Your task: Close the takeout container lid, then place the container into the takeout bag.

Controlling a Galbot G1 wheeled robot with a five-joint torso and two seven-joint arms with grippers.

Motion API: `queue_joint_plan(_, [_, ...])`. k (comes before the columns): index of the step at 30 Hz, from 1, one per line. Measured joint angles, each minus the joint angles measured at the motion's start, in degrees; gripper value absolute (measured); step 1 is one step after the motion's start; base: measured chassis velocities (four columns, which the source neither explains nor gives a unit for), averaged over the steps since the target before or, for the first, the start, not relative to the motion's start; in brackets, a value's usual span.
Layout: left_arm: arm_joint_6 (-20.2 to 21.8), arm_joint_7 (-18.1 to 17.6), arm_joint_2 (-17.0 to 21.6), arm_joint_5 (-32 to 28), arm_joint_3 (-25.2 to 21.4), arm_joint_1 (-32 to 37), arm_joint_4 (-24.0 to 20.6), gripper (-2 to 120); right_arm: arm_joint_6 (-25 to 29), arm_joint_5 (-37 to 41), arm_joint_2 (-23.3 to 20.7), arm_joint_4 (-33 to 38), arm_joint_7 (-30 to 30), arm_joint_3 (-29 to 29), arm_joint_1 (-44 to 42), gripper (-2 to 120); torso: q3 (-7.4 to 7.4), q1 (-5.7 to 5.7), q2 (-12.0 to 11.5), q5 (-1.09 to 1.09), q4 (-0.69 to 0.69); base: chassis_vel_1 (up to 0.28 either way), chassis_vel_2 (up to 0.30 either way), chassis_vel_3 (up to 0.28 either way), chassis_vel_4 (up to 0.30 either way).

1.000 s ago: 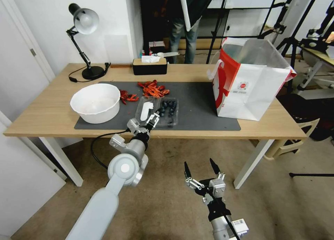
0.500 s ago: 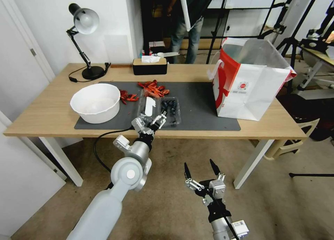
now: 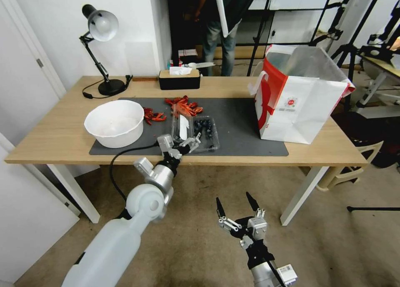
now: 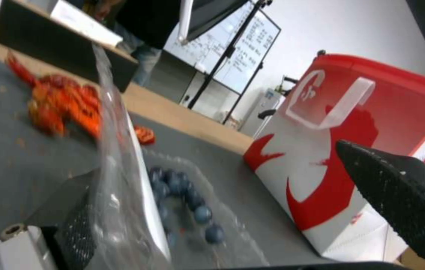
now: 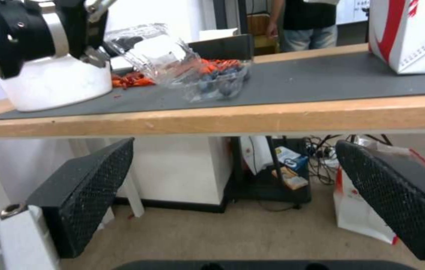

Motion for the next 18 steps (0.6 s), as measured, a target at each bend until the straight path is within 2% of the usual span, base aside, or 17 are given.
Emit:
queue_joint_plan(6, [-0.01, 0.83, 0.67, -0.08, 0.43, -0.93, -0.31, 100, -0.37, 1.06, -0.56, 0.54, -0.11, 1.8, 0.36, 100, 0.0, 0.0, 0.0, -0.03, 0.02, 0.0, 0.0, 0.0, 0.0])
queue_joint_plan(18, [0.59, 1.72, 0.3, -3.26, 4.83, -5.27, 0.58, 100, -0.82, 2.68, -1.08, 1.5, -1.05, 4.24, 0.07, 100, 0.0, 0.0, 0.0, -0.05, 0.0, 0.0, 0.0, 0.0, 0.0])
